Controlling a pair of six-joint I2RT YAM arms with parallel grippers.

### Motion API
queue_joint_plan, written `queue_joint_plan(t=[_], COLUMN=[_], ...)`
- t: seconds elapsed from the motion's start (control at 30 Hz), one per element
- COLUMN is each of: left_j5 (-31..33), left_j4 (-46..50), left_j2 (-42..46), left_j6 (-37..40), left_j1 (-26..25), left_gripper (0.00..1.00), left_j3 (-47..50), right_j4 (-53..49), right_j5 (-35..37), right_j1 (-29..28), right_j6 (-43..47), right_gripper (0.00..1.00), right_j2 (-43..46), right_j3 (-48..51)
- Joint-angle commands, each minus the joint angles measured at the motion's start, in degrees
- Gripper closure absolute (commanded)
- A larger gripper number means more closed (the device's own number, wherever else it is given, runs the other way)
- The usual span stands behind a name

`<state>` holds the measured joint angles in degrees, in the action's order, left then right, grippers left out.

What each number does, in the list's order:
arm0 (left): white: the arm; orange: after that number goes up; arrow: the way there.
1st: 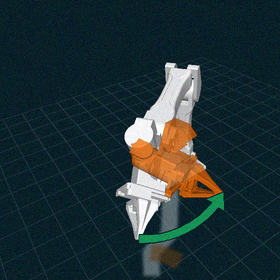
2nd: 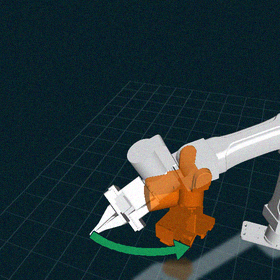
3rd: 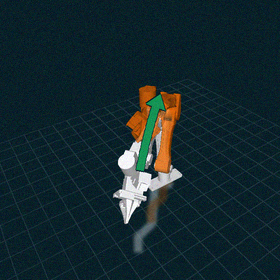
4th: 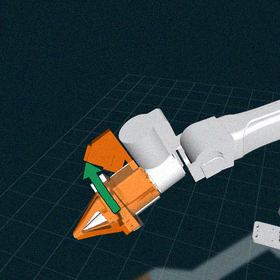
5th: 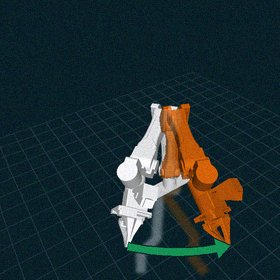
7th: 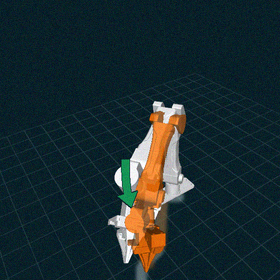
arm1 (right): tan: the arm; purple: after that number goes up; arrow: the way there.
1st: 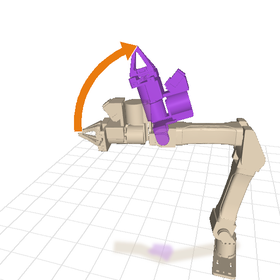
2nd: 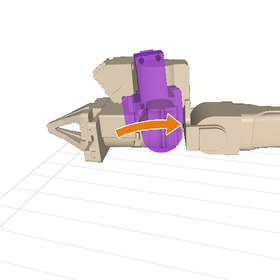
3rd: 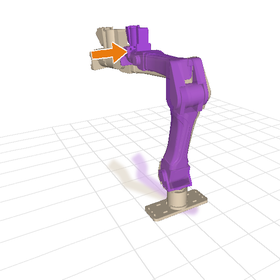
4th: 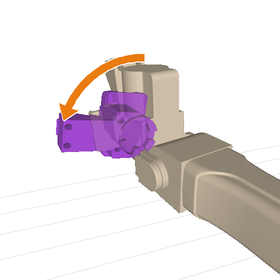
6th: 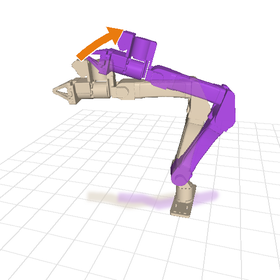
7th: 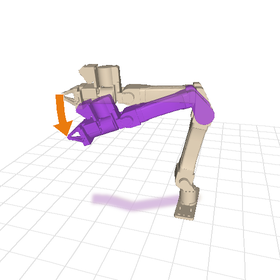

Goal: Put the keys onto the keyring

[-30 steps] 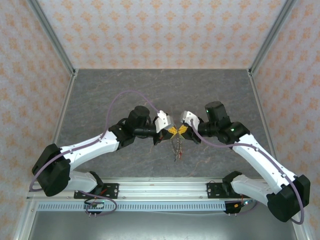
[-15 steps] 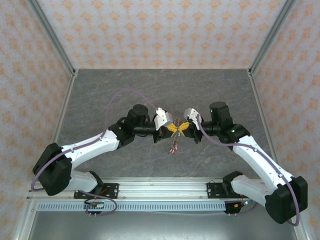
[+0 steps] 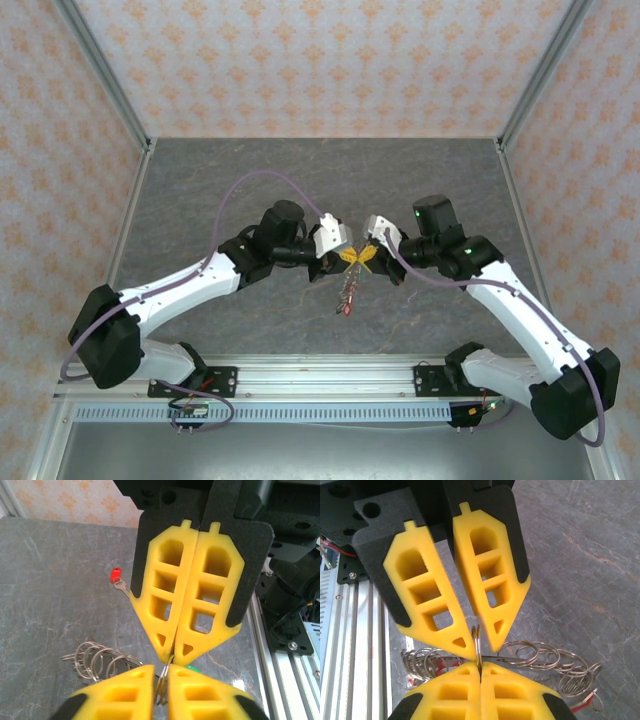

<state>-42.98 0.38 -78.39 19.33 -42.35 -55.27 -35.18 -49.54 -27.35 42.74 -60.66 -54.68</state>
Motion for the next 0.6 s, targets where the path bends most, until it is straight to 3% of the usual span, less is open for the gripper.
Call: queue_joint_plan(t=[0.0,0.27,0.37,0.57], left_j5=[0.95,1.50,0.41,-2.42], left_j4=[3.33,3.93,-0.08,-10.47], left_j2=[-0.51,-0.21,0.49,1.67], left_j6=[2.42,1.99,0.33,-5.39], left_j1=[-0.63,-0.63,-0.59,-0.28], left_gripper=[0.99,1.00,1.00,1.00], left_j3=[-1.64,-1.16,0.50,4.05], right_j4=[-2.42,-8.38,-7.67,6.41], right_j5=[1.14,7.52,8.43,2.19], right_j1=[-1.26,-3.41,-3.50,-2.50], right_j6=[2.27,4.28,4.21,-0.74], right_gripper=[1.00,0.98,0.95,0.90], right_j2=[-0.28,-1.05,-0.62,2.95], right_j3=[-4.24,-8.29,-7.29,1.66])
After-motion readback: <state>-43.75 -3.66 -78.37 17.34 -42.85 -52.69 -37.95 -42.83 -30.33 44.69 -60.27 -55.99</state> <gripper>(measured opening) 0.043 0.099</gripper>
